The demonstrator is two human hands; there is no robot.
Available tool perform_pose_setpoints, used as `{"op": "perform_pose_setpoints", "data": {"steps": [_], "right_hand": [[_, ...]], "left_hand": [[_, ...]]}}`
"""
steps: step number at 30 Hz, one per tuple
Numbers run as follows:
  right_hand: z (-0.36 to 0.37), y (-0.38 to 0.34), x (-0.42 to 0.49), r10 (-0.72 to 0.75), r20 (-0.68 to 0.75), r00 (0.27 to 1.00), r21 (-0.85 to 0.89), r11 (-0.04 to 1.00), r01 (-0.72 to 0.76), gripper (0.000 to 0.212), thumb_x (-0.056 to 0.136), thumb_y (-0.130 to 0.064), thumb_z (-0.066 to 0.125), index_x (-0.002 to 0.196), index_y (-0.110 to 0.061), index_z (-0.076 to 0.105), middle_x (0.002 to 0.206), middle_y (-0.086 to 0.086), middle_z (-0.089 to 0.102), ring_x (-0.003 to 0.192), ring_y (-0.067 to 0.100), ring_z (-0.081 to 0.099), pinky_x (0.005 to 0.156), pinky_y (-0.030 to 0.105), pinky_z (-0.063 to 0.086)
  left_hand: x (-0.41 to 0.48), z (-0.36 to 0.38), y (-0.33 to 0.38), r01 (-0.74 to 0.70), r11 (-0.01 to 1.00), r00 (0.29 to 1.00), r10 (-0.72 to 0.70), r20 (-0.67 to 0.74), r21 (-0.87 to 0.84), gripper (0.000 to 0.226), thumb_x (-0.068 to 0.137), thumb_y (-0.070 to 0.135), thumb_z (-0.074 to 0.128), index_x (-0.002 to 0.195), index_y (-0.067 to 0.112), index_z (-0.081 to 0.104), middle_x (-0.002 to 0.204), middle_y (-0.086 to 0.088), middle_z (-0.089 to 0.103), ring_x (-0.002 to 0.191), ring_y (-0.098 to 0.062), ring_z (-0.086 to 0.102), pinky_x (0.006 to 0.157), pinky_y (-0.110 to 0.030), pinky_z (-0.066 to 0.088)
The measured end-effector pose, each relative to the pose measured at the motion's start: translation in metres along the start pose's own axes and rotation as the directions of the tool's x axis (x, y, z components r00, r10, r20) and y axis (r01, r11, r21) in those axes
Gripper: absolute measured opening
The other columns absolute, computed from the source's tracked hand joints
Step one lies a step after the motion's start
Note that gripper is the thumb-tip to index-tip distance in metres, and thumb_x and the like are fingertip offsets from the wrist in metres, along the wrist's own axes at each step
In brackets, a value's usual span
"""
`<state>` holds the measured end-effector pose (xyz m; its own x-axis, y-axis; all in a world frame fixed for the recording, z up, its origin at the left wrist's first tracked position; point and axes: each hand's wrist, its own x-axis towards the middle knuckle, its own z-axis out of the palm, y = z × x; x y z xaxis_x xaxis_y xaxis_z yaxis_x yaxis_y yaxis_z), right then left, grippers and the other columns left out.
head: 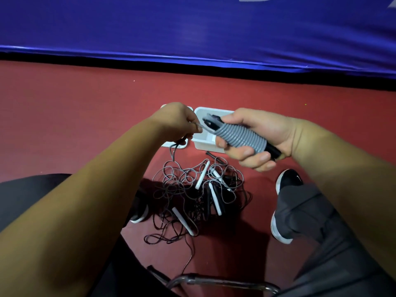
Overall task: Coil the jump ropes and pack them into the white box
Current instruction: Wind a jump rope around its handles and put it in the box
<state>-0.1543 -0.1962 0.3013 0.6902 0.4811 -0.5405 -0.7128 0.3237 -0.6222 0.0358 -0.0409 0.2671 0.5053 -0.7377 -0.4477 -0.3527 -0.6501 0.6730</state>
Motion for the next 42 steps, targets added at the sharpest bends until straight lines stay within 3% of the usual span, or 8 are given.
{"op": "perform_pose_setpoints", "data": {"steps": [8, 10, 13, 15, 22, 28, 35, 42], "right_hand": [[0.001, 0.016, 0.013, 0.298, 0.027, 0.954, -0.272, 0.921, -0.28, 0.057, 0.104, -0.054, 0.05, 0.124, -0.005, 0.07, 0.067, 0.009, 0.056, 0.046, 0.018, 0.056, 0.039, 0.025, 0.048], [0.003, 0.016, 0.014, 0.353, -0.069, 0.933, -0.348, 0.868, -0.354, 0.055, 0.107, -0.055, 0.047, 0.126, -0.011, 0.075, 0.068, 0.009, 0.06, 0.048, 0.018, 0.058, 0.041, 0.025, 0.05], [0.006, 0.018, 0.019, 0.346, -0.344, 0.873, -0.403, 0.786, -0.47, 0.062, 0.108, -0.056, 0.048, 0.077, -0.013, 0.08, 0.065, 0.008, 0.068, 0.047, 0.016, 0.059, 0.041, 0.024, 0.049], [0.001, 0.022, 0.024, 0.276, -0.469, 0.839, -0.406, 0.776, -0.482, 0.054, 0.106, -0.058, 0.053, 0.093, -0.01, 0.074, 0.075, 0.009, 0.071, 0.053, 0.019, 0.062, 0.046, 0.027, 0.052], [-0.023, 0.024, 0.03, -0.053, -0.695, 0.717, -0.431, 0.829, -0.356, 0.036, 0.108, -0.054, 0.053, 0.118, -0.021, 0.062, 0.086, 0.009, 0.067, 0.056, 0.019, 0.063, 0.05, 0.029, 0.054], [-0.038, 0.019, 0.031, -0.176, -0.808, 0.562, -0.302, 0.943, -0.138, 0.035, 0.107, -0.051, 0.057, 0.124, -0.021, 0.059, 0.096, 0.013, 0.065, 0.055, 0.021, 0.06, 0.044, 0.025, 0.049], [-0.032, 0.012, 0.037, -0.28, -0.728, 0.625, -0.289, 0.953, 0.091, 0.024, 0.104, -0.042, 0.065, 0.124, -0.028, 0.063, 0.091, 0.012, 0.058, 0.053, 0.019, 0.053, 0.049, 0.026, 0.042], [-0.028, 0.01, 0.031, -0.257, -0.748, 0.612, -0.149, 0.964, 0.222, 0.03, 0.103, -0.046, 0.067, 0.128, -0.028, 0.066, 0.102, 0.009, 0.07, 0.064, 0.021, 0.065, 0.053, 0.031, 0.053]], "left_hand": [[-0.012, -0.002, 0.026, -0.146, 0.983, 0.989, 0.141, -0.05, -0.111, 0.016, 0.09, -0.001, 0.074, 0.088, 0.012, 0.083, 0.086, -0.014, 0.079, 0.077, -0.027, 0.074, 0.076, -0.048, 0.066], [-0.018, -0.002, 0.034, -0.2, 0.971, 0.978, 0.191, -0.078, -0.127, 0.007, 0.09, 0.005, 0.079, 0.089, 0.011, 0.083, 0.085, -0.016, 0.078, 0.07, -0.02, 0.07, 0.075, -0.042, 0.067], [-0.024, 0.0, 0.039, -0.278, 0.959, 0.957, 0.273, -0.1, -0.049, 0.002, 0.087, 0.013, 0.084, 0.088, 0.015, 0.083, 0.084, -0.017, 0.077, 0.064, -0.022, 0.068, 0.066, -0.038, 0.062], [-0.025, 0.0, 0.038, -0.317, 0.948, 0.939, 0.316, -0.134, 0.02, 0.002, 0.087, 0.017, 0.085, 0.087, 0.019, 0.084, 0.083, -0.01, 0.076, 0.062, -0.018, 0.066, 0.061, -0.034, 0.057], [-0.023, -0.012, 0.033, -0.344, 0.925, 0.917, 0.368, -0.152, 0.161, 0.009, 0.086, 0.016, 0.084, 0.094, 0.021, 0.084, 0.079, 0.013, 0.068, 0.063, 0.004, 0.059, 0.06, -0.017, 0.048], [-0.023, -0.02, 0.025, -0.222, 0.951, 0.975, 0.21, 0.077, 0.217, 0.025, 0.097, 0.004, 0.068, 0.104, 0.026, 0.077, 0.085, 0.011, 0.075, 0.058, 0.011, 0.06, 0.052, -0.005, 0.039], [-0.018, -0.008, 0.011, -0.04, 0.945, 0.99, -0.006, 0.14, 0.325, 0.024, 0.085, -0.004, 0.078, 0.081, 0.019, 0.072, 0.091, -0.011, 0.079, 0.069, -0.022, 0.078, 0.058, -0.031, 0.061], [-0.018, -0.004, 0.014, 0.009, 0.975, 0.992, 0.02, 0.128, -0.221, 0.019, 0.101, -0.012, 0.044, 0.103, 0.006, 0.049, 0.103, -0.024, 0.075, 0.061, -0.029, 0.065, 0.059, -0.041, 0.064]]}}
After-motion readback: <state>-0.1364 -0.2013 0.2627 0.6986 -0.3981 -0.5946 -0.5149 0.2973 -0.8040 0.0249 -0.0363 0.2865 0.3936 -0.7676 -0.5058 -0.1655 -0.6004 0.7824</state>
